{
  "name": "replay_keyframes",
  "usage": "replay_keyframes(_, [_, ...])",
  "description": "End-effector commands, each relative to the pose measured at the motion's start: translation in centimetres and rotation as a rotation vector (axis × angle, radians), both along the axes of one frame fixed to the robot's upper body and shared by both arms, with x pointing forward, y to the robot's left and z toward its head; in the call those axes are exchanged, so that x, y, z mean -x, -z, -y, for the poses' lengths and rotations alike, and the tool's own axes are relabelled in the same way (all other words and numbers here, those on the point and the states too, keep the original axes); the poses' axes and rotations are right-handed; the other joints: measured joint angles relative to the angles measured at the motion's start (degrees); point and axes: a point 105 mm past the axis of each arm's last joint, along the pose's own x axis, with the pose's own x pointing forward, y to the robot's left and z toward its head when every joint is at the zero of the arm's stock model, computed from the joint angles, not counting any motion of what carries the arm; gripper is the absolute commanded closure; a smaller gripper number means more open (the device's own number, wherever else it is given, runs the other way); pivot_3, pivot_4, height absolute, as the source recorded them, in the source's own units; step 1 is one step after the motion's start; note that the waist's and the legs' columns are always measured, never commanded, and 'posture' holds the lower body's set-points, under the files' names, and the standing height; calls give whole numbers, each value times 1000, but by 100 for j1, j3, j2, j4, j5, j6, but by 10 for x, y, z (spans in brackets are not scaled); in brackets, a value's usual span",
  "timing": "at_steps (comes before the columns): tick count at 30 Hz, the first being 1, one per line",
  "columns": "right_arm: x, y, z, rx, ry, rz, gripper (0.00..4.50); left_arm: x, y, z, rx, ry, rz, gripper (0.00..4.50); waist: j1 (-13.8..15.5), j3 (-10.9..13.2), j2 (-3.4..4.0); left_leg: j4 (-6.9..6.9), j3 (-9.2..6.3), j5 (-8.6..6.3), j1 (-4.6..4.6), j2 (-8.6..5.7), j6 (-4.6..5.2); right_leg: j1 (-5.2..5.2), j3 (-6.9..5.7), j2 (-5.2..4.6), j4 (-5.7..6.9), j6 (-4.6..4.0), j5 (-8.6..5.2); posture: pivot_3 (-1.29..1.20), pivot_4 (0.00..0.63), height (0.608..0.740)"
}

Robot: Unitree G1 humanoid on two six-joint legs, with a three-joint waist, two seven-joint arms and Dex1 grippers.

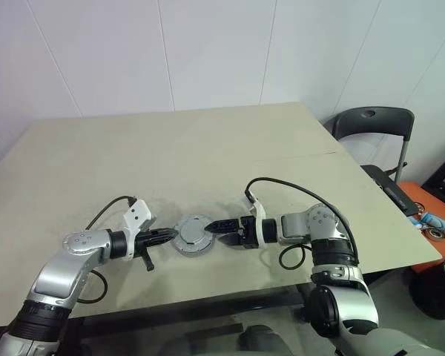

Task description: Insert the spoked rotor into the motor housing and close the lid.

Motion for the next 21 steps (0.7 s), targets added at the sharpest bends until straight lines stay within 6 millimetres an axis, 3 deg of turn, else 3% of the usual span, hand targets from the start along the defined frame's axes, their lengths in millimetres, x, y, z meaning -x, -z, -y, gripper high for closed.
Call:
replay_keyframes(1, [-2, -12, -10, -39, -18, 19, 10, 4, 12, -4, -28, -11, -55, 4500, 2, 0, 1, 0, 0, 0, 0, 0, 0, 0, 0, 0, 0, 0, 0, 0, 0, 740])
replay_keyframes(12, [-2, -13, -13, -57, -8, 14, 10, 4, 12, -3, -25, -11, -55, 4500, 14, 1, 2, -1, 0, -1, -5, -4, 2, 0, 0, -6, -7, 2, -1, 0, 0, 740])
replay_keyframes(21, [-5, -15, -12, -67, 12, 17, 2635, 3, 12, -3, -18, -13, -54, 4500, 20, 5, 7, -1, -1, -2, -6, -6, 3, 0, -1, -10, -9, 4, -2, 0, 0, 740])
